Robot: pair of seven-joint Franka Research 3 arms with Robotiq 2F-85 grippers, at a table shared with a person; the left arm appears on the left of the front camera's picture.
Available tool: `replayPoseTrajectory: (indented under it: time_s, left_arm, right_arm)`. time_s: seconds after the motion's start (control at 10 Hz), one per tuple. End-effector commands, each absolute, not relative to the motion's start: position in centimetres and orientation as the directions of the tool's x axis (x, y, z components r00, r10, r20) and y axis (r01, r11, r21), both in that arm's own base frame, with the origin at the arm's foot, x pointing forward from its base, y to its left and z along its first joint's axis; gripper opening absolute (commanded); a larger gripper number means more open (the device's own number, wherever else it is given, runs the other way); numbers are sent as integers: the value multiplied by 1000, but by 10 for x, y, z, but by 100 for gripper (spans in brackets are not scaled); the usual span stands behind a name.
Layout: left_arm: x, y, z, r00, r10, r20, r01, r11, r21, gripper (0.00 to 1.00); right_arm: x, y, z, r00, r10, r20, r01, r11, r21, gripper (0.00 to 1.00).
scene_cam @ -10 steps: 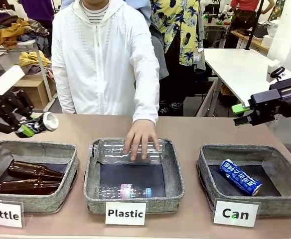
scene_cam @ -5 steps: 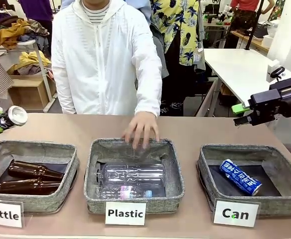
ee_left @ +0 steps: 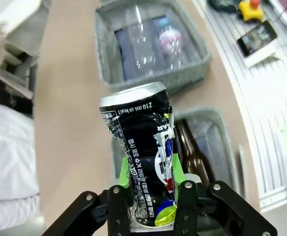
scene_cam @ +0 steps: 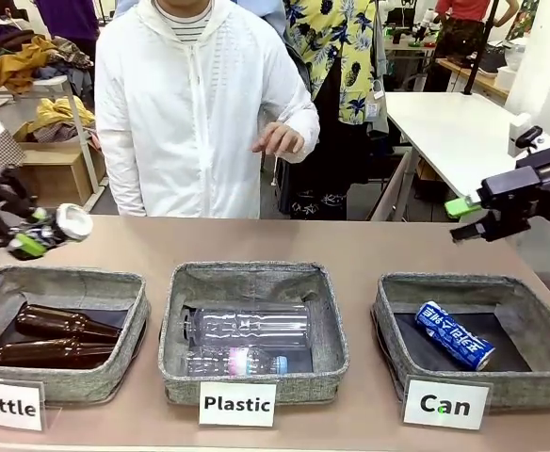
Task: Sort the can waste into the basket.
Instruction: Pick up the can waste from the table and place it in the right Fabric basket.
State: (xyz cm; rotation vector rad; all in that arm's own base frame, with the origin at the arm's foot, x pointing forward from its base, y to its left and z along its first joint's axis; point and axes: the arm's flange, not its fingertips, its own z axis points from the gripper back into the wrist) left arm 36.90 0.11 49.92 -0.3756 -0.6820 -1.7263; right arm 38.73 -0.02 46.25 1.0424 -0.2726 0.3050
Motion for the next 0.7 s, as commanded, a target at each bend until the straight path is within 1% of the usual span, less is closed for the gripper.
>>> replayPoseTrajectory:
  time_s: [0.0, 0.1, 0.2, 0.3, 0.4, 0.5, 0.6]
  left_arm:
    - [369, -68, 516, -269, -762, 590, 961, -170, 220, 36]
    - [366, -117, 526, -277, -750, 601, 961, -201, 192, 36]
    - [362, -178, 540, -265, -710, 652, 963, -163, 214, 36]
    - [357, -236, 548, -253, -677, 691, 967, -150, 207, 36]
    - [347, -295, 550, -273, -667, 694, 961, -152, 232, 36]
    - [340, -353, 550, -276, -648, 710, 959, -132, 252, 36]
    - [339, -420, 550, -270, -630, 728, 952, -64, 298, 36]
  right_arm:
    - [358, -34, 500, 976, 116, 185, -218, 518, 827, 100]
    - [339, -57, 518, 979, 93, 180, -201, 544, 815, 100]
    - [316, -84, 530, 983, 30, 180, -161, 607, 778, 100]
    - [295, -104, 534, 983, -18, 183, -125, 666, 735, 100]
    - [272, -122, 536, 977, -80, 197, -81, 715, 695, 100]
    - [248, -136, 536, 962, -127, 243, -77, 724, 686, 100]
    - [224, -147, 531, 943, -176, 281, -69, 725, 685, 100]
